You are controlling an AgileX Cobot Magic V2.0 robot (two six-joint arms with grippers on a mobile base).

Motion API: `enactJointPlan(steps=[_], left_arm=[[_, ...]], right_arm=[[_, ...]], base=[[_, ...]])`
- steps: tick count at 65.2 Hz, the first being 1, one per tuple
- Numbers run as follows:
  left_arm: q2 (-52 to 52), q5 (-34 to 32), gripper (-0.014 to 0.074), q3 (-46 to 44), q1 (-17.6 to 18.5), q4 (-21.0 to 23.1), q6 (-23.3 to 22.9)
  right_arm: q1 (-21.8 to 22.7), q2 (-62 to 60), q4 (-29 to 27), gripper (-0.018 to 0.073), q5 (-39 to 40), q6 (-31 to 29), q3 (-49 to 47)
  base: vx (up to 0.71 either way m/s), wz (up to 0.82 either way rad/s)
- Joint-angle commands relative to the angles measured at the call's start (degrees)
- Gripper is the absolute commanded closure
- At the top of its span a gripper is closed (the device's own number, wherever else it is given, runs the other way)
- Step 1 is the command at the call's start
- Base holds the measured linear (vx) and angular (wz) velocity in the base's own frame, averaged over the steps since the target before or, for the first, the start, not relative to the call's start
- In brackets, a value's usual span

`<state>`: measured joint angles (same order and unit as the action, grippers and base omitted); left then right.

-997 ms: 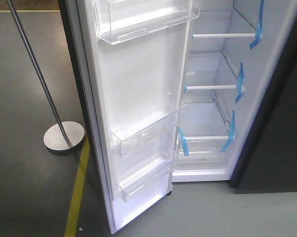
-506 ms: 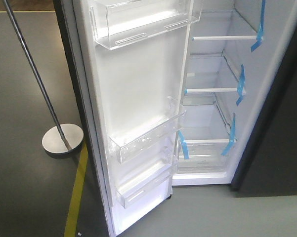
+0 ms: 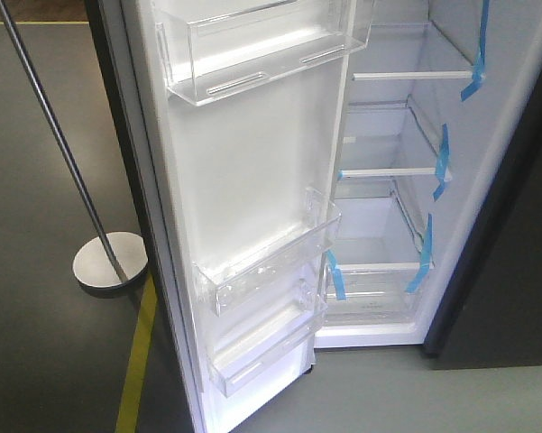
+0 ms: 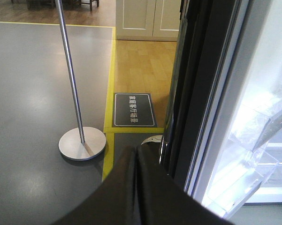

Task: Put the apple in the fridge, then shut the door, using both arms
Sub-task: 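Drive closer to the open refrigerator door holding the apple in the right gripper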

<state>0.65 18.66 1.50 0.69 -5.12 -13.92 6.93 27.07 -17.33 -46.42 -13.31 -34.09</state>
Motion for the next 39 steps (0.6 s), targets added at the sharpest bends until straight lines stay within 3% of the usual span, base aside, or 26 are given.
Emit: enactJointPlan(steps=[1, 39], left_arm=[[0.8, -4.2, 0.0601, 1.1, 0.0, 0.2, -0.4], [0.8, -4.2, 0.0601, 1.1, 0.0, 0.2, -0.4]], right_arm=[[0.2, 0.3, -1.0, 0.0474, 4.0, -0.1, -1.6], [0.2, 0.3, -1.0, 0.0474, 4.0, -0.1, -1.6]], base=[[0.06, -0.02], [0.04, -0.01]])
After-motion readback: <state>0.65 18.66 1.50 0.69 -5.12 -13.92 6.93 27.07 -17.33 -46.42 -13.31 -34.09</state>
